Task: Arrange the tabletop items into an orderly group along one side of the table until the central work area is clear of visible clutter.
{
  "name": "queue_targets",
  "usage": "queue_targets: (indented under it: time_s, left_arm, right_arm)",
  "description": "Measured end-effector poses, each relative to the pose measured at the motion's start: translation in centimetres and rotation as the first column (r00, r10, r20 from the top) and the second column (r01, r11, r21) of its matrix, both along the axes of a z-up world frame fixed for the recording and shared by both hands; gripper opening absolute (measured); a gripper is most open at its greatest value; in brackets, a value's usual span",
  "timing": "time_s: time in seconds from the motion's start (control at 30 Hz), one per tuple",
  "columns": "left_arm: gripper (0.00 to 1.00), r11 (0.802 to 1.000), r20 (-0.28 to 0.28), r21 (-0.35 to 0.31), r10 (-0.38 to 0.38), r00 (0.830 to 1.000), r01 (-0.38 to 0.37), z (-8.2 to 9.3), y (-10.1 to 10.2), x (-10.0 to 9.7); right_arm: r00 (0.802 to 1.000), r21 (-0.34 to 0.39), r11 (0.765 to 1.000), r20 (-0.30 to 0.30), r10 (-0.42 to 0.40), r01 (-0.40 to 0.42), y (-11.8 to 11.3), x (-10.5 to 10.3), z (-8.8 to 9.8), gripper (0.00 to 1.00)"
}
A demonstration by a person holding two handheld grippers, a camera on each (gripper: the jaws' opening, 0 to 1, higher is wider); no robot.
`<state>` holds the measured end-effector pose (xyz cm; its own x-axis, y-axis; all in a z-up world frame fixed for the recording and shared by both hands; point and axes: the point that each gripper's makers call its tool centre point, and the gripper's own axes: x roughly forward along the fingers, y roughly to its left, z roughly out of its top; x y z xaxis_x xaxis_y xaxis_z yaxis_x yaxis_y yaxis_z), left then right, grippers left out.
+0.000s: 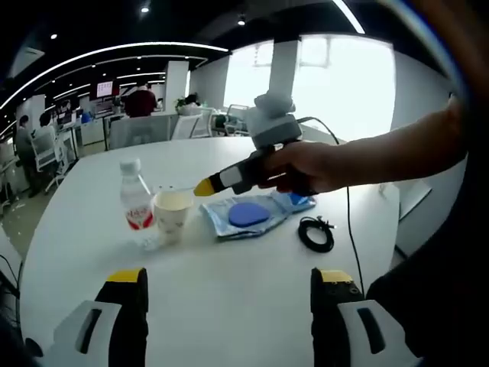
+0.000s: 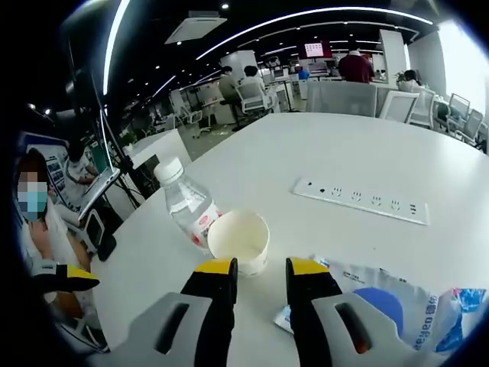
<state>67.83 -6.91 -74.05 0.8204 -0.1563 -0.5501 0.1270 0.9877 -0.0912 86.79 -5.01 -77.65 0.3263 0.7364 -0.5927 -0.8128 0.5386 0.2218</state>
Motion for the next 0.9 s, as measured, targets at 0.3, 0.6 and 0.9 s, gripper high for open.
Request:
queue_targets:
  time_s: [0.3, 0.6, 0.9]
  left_arm:
    - [0.93, 1.0, 0.008, 0.016, -0.006, 1.0, 0.006, 0.2, 0.0, -0.3]
    - [0.98, 1.0, 0.019, 0.003, 0.002, 1.0, -0.003, 0.5, 0.0, -0.6]
    - [0.99, 1.0, 0.015, -0.013, 0.004, 1.0, -0.004, 0.3, 0.1, -1.0]
  right_arm:
    - [0.999, -0.018, 0.999, -0.04, -0.028, 0.027, 1.6, 0.1, -0.6, 0.13]
    - [0.993, -0.04, 0.996, -0.084, -0.086, 0.083, 2.0, 0.6, -1.2, 0.12]
    - [0.991, -0.088, 0.99, -0.067, -0.117, 0.111, 2.3, 1.4, -1.8, 0.09]
